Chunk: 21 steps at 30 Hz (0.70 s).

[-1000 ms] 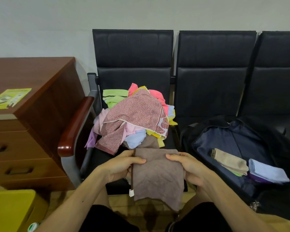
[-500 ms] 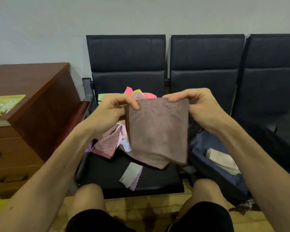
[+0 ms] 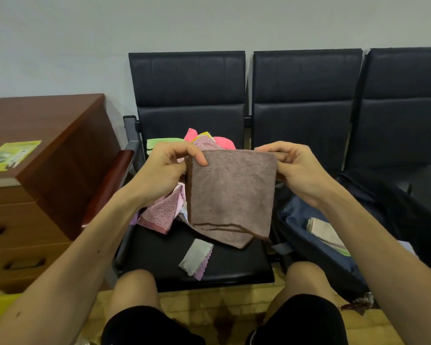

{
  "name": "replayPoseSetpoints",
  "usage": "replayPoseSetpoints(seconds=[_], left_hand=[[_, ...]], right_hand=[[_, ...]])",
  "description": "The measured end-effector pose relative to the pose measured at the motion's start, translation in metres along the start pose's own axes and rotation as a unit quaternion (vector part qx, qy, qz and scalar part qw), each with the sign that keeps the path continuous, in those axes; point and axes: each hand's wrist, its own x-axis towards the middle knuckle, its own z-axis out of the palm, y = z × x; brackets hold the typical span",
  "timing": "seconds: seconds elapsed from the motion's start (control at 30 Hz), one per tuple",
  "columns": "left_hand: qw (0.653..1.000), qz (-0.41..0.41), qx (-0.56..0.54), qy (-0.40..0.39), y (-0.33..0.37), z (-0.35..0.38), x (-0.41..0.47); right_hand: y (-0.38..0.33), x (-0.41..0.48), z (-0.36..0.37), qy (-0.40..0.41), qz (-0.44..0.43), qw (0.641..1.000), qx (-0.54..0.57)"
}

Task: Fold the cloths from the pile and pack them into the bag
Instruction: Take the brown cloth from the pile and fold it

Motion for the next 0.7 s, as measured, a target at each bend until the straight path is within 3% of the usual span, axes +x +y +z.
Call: replayPoseSetpoints(seconds=[0.17, 0.3, 0.37, 0.47, 0.57, 0.7], left_hand=[[1.000, 0.000, -0.016, 0.011, 0.003, 0.004, -0.003], [0.998, 0.017, -0.045, 0.034, 0.006, 0.004, -0.001], [0.998, 0.016, -0.038, 0.053, 0.004, 0.003, -0.001], [0.999, -0.009, -0.011, 0.051, -0.003, 0.002, -0.005], [0.976, -0.117, -0.163, 0.082, -0.014, 0.006, -0.010], [0.886, -0.219, -0.409, 0.026, -0.033, 0.016, -0.028]], right_hand=[[-0.002, -0.007, 0.007, 0.047, 0.054, 0.988, 0.135], [-0.001, -0.017, 0.015, -0.021, 0.131, 0.943, 0.305], [0.014, -0.021, 0.028, -0.036, 0.155, 0.959, 0.236], [0.033, -0.023, 0.038, -0.016, 0.119, 0.982, 0.147], [0.036, -0.024, 0.038, -0.002, 0.107, 0.979, 0.174], [0.039, -0.024, 0.042, 0.000, 0.111, 0.976, 0.185]])
